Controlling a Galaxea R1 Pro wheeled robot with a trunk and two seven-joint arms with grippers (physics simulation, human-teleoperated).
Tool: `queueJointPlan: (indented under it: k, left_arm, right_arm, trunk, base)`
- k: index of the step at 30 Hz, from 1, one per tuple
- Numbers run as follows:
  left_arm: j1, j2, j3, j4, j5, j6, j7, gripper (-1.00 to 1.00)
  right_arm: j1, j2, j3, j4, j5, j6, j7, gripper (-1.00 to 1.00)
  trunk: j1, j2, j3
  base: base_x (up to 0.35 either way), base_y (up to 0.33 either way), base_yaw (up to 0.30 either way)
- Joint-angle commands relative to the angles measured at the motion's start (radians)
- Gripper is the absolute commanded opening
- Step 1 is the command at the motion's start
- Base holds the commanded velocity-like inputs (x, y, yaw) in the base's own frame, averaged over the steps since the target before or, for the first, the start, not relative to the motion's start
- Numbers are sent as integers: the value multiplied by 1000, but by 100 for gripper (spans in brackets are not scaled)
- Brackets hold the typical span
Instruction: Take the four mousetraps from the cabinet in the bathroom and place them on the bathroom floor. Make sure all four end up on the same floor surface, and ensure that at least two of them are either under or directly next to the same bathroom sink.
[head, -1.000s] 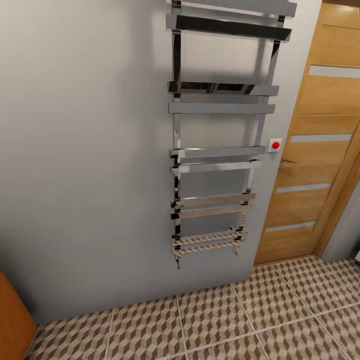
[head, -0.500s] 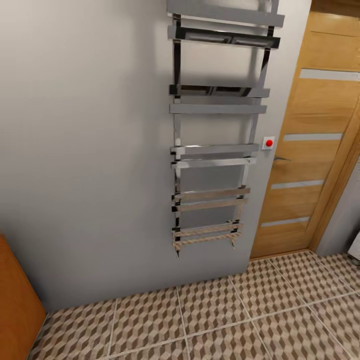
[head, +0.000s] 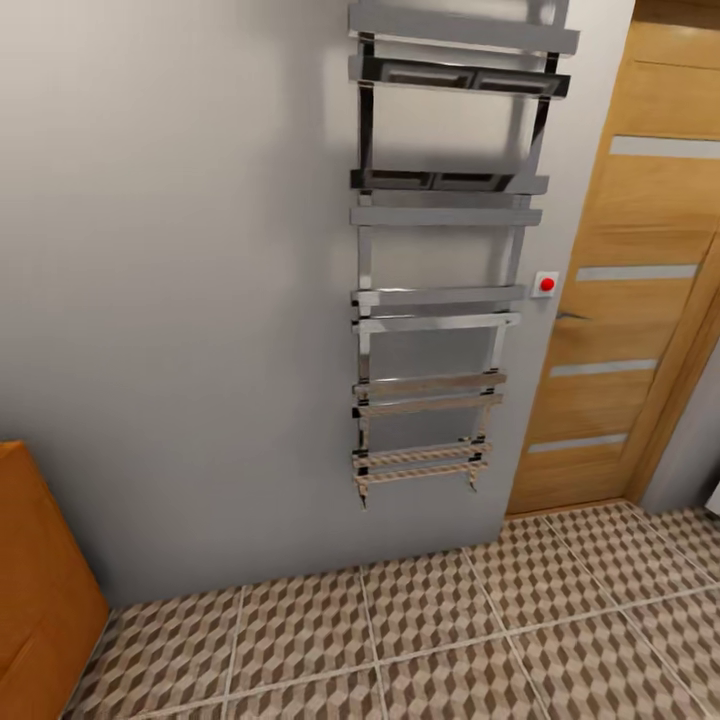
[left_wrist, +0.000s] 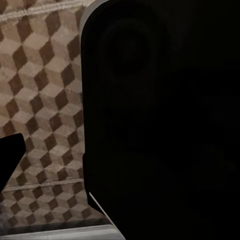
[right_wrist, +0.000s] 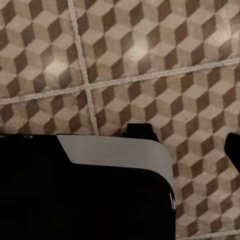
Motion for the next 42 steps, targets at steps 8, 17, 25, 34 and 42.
queueJointPlan:
  k: [8,17,25,34,42]
  left_arm:
    - [1,0,0,-1,1,-2,-1,100]
    - [1,-4,0,-1,1,-2,-2,100]
    - [1,-5,0,-1,1,-2,-1,100]
    - [1,-5,0,-1,1,-2,-1,100]
    - [1,-5,0,-1,1,-2,0,100]
  right_arm:
    - [-1,0,0,1,1,-5,0,100]
    - [-1,0,0,1,2,-6,-1,100]
    - [-1,1,1,1,2,-5,-1,100]
    - [-1,15,2,2,2,-5,-3,100]
    - [-1,30,2,3,2,-5,-5,100]
  trunk:
    - [0,0,-7]
    - [0,0,-14]
    - [0,0,-20]
    - [0,0,-28]
    - [0,0,-35]
  base:
    - [0,0,231]
    - [0,0,248]
    - [0,0,249]
    - [0,0,249]
    - [0,0,249]
